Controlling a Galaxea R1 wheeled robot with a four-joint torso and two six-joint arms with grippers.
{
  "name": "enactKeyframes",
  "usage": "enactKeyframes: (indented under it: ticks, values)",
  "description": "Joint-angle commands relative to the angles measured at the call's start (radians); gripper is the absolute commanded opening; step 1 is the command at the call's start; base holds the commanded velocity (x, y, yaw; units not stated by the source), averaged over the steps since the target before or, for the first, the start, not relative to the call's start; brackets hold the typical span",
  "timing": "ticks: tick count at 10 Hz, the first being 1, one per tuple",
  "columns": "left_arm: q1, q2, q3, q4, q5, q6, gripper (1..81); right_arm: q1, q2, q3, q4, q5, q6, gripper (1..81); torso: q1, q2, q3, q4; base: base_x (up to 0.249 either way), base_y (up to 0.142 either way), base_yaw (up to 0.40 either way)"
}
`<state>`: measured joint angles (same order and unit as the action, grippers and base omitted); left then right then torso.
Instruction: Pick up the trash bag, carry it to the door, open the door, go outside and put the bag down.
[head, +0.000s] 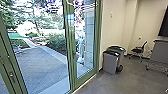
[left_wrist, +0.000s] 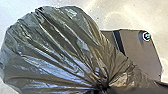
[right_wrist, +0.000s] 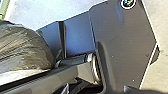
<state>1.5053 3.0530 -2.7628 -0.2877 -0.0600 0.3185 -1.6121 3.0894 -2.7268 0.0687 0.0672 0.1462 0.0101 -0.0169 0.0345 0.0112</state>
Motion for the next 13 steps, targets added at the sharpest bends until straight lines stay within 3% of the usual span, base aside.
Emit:
enactKeyframes:
  ticks: [1, 13]
  values:
    - [-0.059, -0.003, 0.002, 0.008, 0.051, 0.01, 1.0, 0.042, 0.011, 0.003, -0.01, -0.056, -0.007, 81.1, 0.0, 0.0, 0.0, 0.0, 0.172, 0.0, 0.0]
    - [-0.059, -0.002, 0.002, 0.01, 0.049, 0.01, 1.0, 0.039, 0.008, -0.008, -0.004, -0.047, -0.005, 81.1, 0.0, 0.0, 0.0, 0.0, 0.165, 0.0, 0.0]
